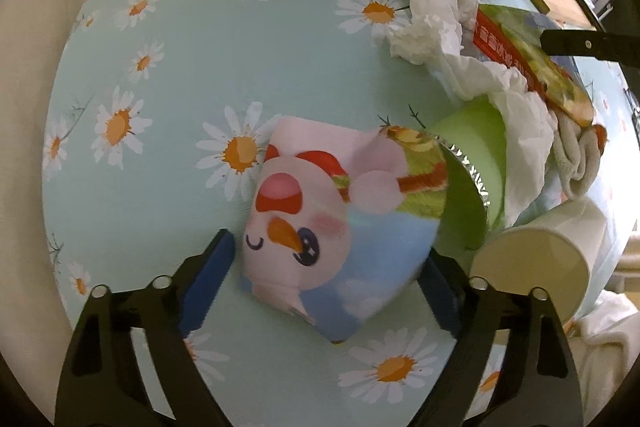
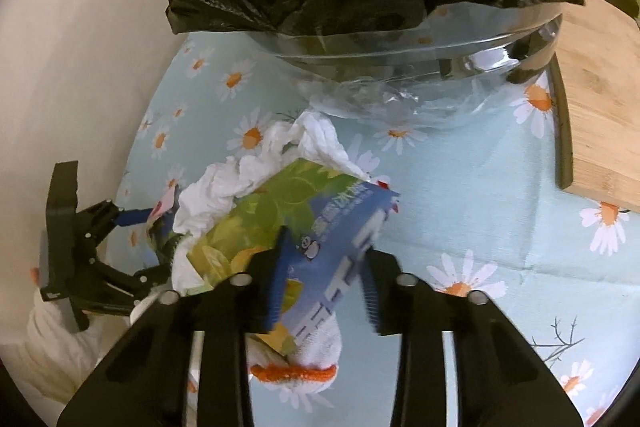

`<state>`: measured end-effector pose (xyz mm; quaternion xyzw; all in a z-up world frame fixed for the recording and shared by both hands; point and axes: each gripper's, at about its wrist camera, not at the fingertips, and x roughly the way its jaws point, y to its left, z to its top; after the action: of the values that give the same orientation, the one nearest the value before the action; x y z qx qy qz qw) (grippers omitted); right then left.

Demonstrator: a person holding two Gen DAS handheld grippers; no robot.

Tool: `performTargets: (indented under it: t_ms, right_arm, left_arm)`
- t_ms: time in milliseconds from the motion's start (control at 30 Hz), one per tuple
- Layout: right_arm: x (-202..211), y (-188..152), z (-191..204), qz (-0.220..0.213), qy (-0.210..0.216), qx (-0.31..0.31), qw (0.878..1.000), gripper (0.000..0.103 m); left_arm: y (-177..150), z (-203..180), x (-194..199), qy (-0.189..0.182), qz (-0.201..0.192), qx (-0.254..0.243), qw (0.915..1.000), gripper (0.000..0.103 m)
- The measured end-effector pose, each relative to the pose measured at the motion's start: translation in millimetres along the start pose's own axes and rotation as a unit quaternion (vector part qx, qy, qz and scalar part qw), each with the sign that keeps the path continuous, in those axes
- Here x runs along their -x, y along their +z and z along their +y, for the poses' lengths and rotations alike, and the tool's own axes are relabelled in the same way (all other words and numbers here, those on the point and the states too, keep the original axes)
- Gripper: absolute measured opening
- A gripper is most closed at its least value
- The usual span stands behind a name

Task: Collect trash
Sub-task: 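Grasp the juice box with the right tool while the left tool grasps the pink pig bag, then carry the juice box and pig bag over the black bin and open both tools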

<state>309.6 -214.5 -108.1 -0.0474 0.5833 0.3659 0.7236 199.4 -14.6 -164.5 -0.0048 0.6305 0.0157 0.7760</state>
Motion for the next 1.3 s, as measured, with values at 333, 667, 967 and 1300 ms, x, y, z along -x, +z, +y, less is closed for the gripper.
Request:
performTargets:
  t_ms: [333, 667, 967, 1300]
  right_arm:
    - [20, -6, 2, -0.015, 0.011, 0.019, 1.0, 0.006]
    - [49, -7, 9, -0.032, 0.023, 0.042, 0.998, 0.005]
    - [72, -9, 16, -0.033, 0.032, 0.085, 0.995, 0.002]
    - [105, -20, 16, -0.036, 0.044, 0.124, 0.991, 0.001]
  left_arm:
    - [-1, 5, 6, 0.004, 0.008, 0.007, 0.9999, 0.07]
    - [-11, 10, 18, 0.019, 0.009, 0.023, 0.9995, 0.07]
    - [-25, -5, 53, 0.041, -0.01, 0.068, 0.9968, 0.07]
    - [-37, -24, 86, 0.073, -0.017, 0.097, 0.9924, 0.07]
